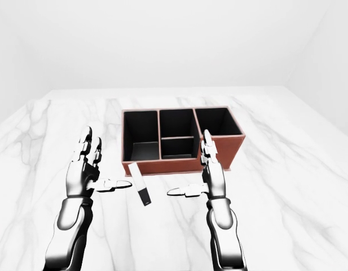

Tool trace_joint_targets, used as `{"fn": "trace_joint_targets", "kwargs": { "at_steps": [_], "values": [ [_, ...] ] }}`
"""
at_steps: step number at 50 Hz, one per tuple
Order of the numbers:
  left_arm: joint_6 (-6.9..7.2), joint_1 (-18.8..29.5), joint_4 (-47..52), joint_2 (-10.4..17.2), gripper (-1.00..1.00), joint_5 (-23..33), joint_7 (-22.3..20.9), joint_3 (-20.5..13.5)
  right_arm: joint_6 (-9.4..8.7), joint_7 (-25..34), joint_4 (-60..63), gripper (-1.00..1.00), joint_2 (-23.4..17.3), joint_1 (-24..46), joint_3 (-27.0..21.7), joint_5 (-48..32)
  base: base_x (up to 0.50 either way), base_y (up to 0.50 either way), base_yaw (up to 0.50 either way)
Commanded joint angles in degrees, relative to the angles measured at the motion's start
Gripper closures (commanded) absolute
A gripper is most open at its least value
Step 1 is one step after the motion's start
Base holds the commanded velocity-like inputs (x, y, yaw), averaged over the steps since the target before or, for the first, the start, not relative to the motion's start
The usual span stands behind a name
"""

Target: Pick up the book and place it in the right compartment of the caddy.

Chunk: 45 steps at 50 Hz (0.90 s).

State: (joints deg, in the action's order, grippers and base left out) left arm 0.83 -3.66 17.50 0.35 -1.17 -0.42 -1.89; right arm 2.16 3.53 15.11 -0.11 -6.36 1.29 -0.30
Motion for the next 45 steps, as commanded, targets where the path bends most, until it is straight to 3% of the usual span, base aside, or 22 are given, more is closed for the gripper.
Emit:
{"fn": "trace_joint_targets", "kwargs": {
  "at_steps": [1,9,16,22,23,24,25,26,27,28,45],
  "values": [
    [0.27,0.0,0.3,0.0,-1.0,0.1,0.1,0.1,1.39,-0.2,-0.8,-1.0,-0.1,-0.1,0.4,-1.2,0.0,0.0,0.0],
    [0.39,0.1,0.2,-0.1,-1.0,-0.2,0.2,0.2,2.12,0.3,-0.6,-1.0,0.0,-0.9,1.0,-1.5,0.0,0.0,0.0],
    [0.51,0.1,0.1,-0.2,-1.0,-0.5,0.4,0.3,1.71,0.3,-0.5,-1.0,0.0,-0.6,0.8,-1.3,0.0,0.0,0.0],
    [1.12,0.1,0.9,-0.1,-1.0,-0.8,0.3,0.1,1.83,0.4,-0.8,-1.0,0.0,-0.5,0.8,-1.2,0.0,0.0,0.0],
    [1.87,0.6,0.4,-0.1,-1.0,0.0,1.0,0.1,1.89,0.4,-1.0,-1.0,0.0,-0.4,0.7,-1.2,0.0,0.0,0.0],
    [1.74,0.6,0.3,-0.1,-1.0,0.0,1.1,0.1,2.1,0.4,-1.2,-1.0,0.0,-0.4,0.7,-1.2,0.0,0.0,0.0],
    [0.15,0.1,1.0,-0.2,-1.0,-1.2,0.0,0.3,1.55,0.4,-0.6,-1.0,0.0,-0.5,0.8,-1.3,0.0,0.0,0.0],
    [0.95,-0.2,1.6,-0.2,-1.0,-1.1,0.1,0.4,1.35,0.4,-0.2,-1.0,0.0,-0.6,0.8,-1.3,0.0,0.0,0.0],
    [-0.86,-0.4,1.6,-0.2,-1.0,-2.6,-1.2,0.4,1.29,0.4,-0.2,-1.0,0.0,-0.6,0.8,-1.2,0.0,0.0,0.0],
    [-0.02,-0.4,1.8,-0.2,-1.0,-1.7,-0.4,0.4,1.56,0.4,-0.5,-1.0,0.0,-0.5,0.8,-1.2,0.0,0.0,0.0],
    [-0.37,-0.5,1.3,-0.1,-1.0,-2.0,-0.6,0.0,1.76,0.1,-0.7,-1.0,0.1,-1.2,1.4,-2.1,0.0,0.0,0.0]
  ]
}}
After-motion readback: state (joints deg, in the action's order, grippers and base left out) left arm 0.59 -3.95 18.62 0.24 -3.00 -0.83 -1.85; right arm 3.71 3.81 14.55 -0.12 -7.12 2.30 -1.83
